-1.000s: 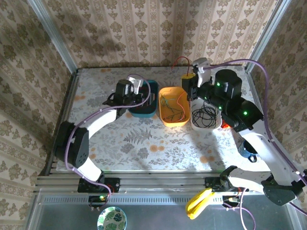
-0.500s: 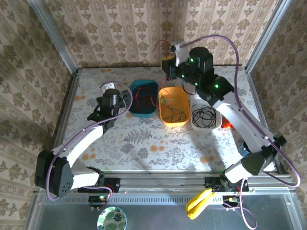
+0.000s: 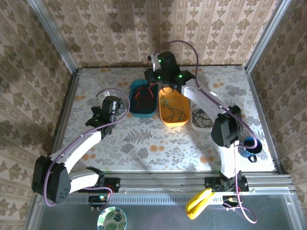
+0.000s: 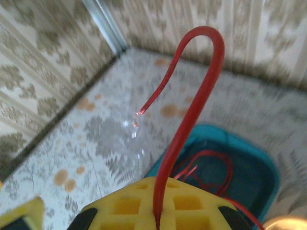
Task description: Untangle the cables
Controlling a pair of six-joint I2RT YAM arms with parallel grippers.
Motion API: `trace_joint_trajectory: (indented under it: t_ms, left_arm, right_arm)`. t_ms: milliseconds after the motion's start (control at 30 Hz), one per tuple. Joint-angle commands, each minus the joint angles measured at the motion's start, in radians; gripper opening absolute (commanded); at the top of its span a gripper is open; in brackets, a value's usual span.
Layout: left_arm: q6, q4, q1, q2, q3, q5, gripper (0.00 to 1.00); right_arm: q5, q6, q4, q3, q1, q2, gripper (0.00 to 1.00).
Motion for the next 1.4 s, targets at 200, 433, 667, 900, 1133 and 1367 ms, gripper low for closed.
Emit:
trace_joint_trajectory:
  t_ms: [200, 433, 667, 900, 1133, 1367]
  left_arm:
    - [-0.013, -0.024, 0.007, 0.015, 0.031, -0.018, 0.98]
    - [-0.017, -0.024, 0.007, 0.023, 0.028, -0.007, 0.99]
    - [-0.005, -0.028, 0.008, 0.034, 0.039, -0.002, 0.99]
    - [0.031, -0.048, 0.009, 0.057, 0.077, 0.003, 0.99]
    - [0.041, -0.055, 0.008, 0.076, 0.101, 0.011, 1.0]
    - [0.046, -0.057, 0.012, 0.078, 0.108, -0.004, 1.0]
  right_arm:
    - [-0.091, 0.137, -0.033, -0.041, -0.002, 0.135, 0.03]
    - [-0.192, 0.161, -0.015, -0.024, 0.0, 0.191, 0.05]
    - [-0.365, 0.183, 0.033, 0.027, 0.028, 0.273, 0.06]
    - [-0.348, 0.237, 0.067, 0.036, 0.015, 0.342, 0.06]
    - [-0.292, 0.2, 0.014, 0.111, 0.01, 0.379, 0.1]
    - [-0.138, 0.123, 0.018, 0.061, 0.014, 0.27, 0.49]
